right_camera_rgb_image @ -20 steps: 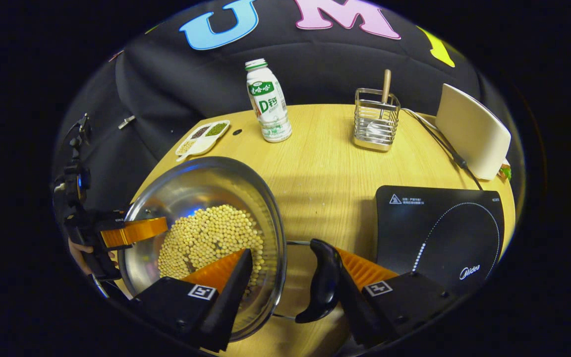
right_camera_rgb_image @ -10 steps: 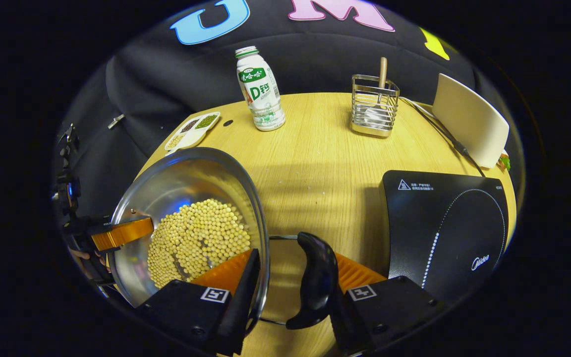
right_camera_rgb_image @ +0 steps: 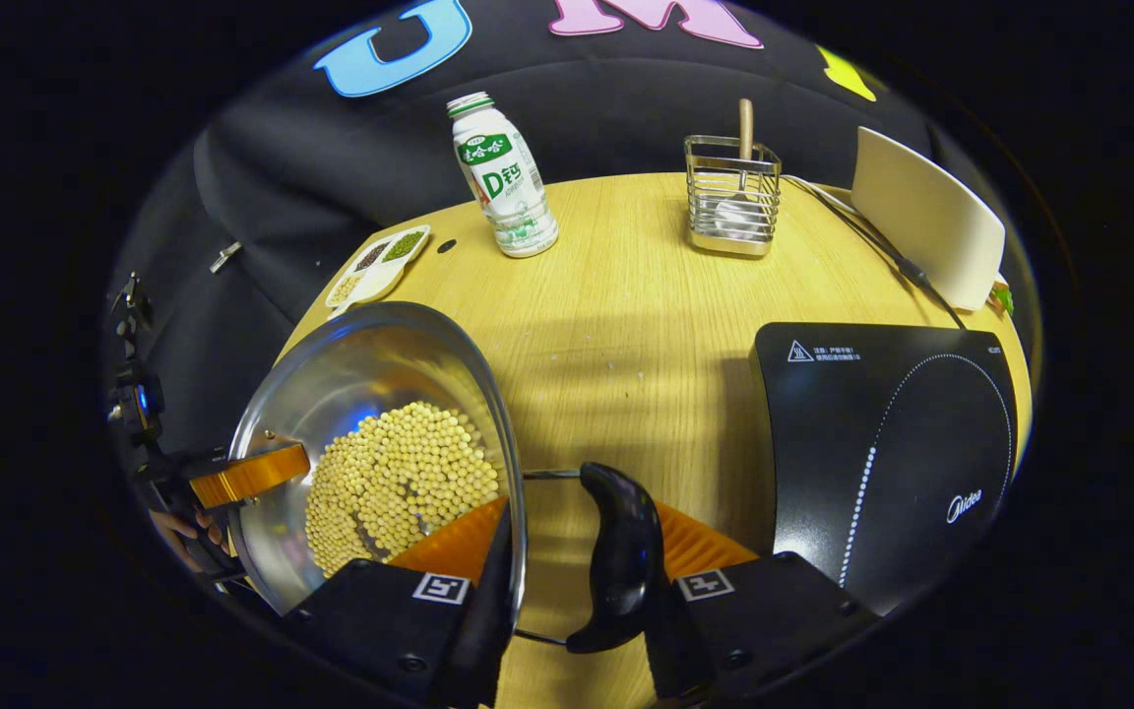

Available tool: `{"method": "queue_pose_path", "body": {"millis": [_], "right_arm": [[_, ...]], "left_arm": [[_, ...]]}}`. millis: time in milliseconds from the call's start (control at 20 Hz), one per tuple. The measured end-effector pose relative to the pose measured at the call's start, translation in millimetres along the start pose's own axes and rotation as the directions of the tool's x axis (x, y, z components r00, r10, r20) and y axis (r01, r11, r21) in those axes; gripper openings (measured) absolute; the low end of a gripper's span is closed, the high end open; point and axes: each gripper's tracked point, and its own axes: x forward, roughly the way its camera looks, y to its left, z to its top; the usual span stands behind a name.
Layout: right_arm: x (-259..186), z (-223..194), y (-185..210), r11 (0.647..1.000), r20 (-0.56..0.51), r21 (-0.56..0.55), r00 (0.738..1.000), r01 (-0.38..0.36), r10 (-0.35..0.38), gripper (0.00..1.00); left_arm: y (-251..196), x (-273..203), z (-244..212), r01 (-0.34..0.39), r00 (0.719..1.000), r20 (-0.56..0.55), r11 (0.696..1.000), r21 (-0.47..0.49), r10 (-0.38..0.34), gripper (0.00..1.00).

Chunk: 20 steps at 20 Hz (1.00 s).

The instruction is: First push the handle of the pot to place it horizontally, then grasp the pot with both hands and set it on the induction cooktop.

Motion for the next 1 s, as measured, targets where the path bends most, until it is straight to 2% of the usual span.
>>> {"method": "queue_pose_path", "body": {"millis": [200,400,450,500,550,600,1000], "right_arm": [[-14,3,-3,1.000,0.019,-0.023,1.000,0.012,-0.011,0.60],[-34,11,-1,1.000,0.036,-0.016,0.999,0.006,-0.005,0.61],[-40,12,-1,1.000,0.037,-0.015,0.999,0.005,-0.004,0.56],[-48,15,-2,1.000,0.039,-0.010,0.999,0.007,-0.007,0.61],[-56,16,-3,1.000,0.038,-0.007,0.999,0.012,-0.011,0.56],[-65,19,-5,1.000,0.045,-0.010,0.999,0.016,-0.015,0.61],[-142,22,-39,0.999,0.091,-0.005,0.995,0.034,-0.033,0.60]], "left_arm": [[-7,-6,-5,0.011,1.000,-0.005,1.000,-0.026,-0.011,0.61],[-15,-26,7,0.005,1.000,0.007,1.000,-0.002,-0.005,0.60],[-19,-32,10,0.005,1.000,0.010,1.000,0.008,-0.005,0.61],[-23,-38,14,0.006,1.000,0.017,1.000,0.014,-0.006,0.61],[-28,-44,17,0.009,1.000,0.019,1.000,0.019,-0.010,0.61],[-33,-50,18,0.015,1.000,0.021,1.000,0.019,-0.015,0.60],[-96,-96,13,0.047,0.999,0.019,0.999,-0.001,-0.047,0.61]]}}
